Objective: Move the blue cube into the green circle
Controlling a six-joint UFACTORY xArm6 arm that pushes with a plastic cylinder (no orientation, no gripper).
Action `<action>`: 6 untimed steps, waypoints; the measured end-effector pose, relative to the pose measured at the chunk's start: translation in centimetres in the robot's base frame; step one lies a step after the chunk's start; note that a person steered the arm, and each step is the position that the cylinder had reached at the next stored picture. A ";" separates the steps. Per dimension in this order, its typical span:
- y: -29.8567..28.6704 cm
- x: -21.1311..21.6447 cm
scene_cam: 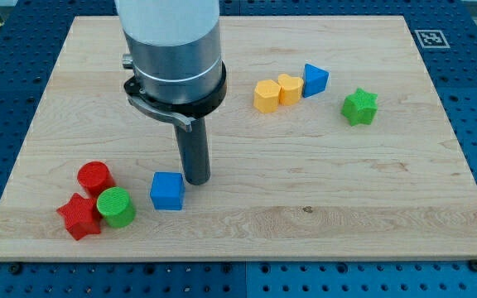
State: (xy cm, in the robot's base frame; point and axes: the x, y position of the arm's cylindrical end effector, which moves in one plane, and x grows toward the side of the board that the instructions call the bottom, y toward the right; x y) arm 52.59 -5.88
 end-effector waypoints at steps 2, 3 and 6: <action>-0.4 2.6; -1.6 4.0; -2.4 -11.4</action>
